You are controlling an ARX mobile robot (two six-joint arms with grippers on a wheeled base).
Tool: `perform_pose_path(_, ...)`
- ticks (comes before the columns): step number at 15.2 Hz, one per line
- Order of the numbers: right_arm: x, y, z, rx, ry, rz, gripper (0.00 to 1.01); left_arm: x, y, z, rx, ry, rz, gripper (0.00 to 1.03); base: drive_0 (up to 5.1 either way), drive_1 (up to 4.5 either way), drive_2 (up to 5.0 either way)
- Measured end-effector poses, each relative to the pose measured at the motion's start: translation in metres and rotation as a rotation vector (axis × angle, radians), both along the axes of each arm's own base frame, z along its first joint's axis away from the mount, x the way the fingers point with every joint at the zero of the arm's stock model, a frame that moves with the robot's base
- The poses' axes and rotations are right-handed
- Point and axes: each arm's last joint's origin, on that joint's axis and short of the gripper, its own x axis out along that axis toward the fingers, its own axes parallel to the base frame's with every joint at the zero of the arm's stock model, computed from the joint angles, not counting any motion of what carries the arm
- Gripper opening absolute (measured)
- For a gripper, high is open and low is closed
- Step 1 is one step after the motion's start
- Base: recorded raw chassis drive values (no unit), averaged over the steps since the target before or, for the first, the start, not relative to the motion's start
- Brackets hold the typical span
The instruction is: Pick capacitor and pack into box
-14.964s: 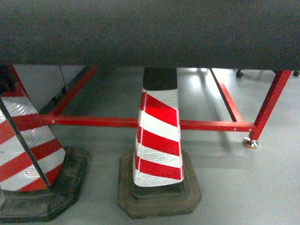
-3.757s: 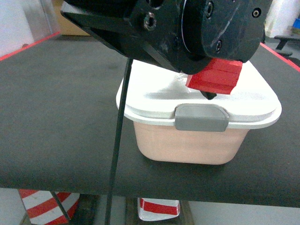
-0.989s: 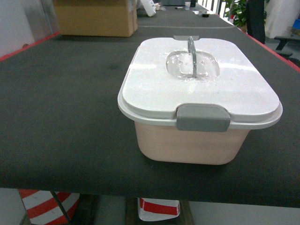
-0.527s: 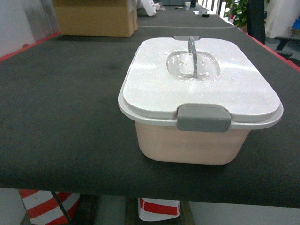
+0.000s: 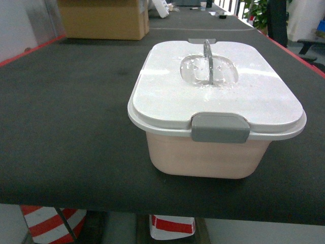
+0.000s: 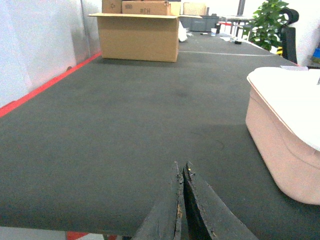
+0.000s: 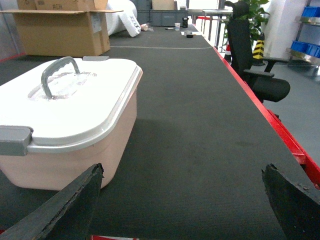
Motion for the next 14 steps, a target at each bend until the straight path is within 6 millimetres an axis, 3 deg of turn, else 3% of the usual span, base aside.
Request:
perform_pose_path(6,0.000,0.000,0.000,0.000,0.000,0.000,0.98,-0.012,0.000,-0.004,0.001,0.018,0.002,0.02,0.0,0.00,0.0)
perform_pose_path(7,0.000,0.000,0.000,0.000,0.000,0.000,0.98,-0.012,0.000,-0.003,0.000,0.010,0.000,0.09,0.0,0.00,0.0)
perform_pose_path(9,0.000,0.000,0.000,0.000,0.000,0.000,0.98,-0.012,0.000,-0.003,0.000,0.010,0.000,0.38,0.0,0.00,0.0)
perform_pose_path(11,0.000,0.000,0.000,0.000,0.000,0.000,0.98,-0.012,0.000,-0.003,0.000,0.010,0.000,0.56,0.0,0.00,0.0)
perform_pose_path(14,0.000,0.000,0.000,0.000,0.000,0.000,0.98,-0.012,0.000,-0.003,0.000,0.010,0.000,0.97,0.0,0.00,0.0)
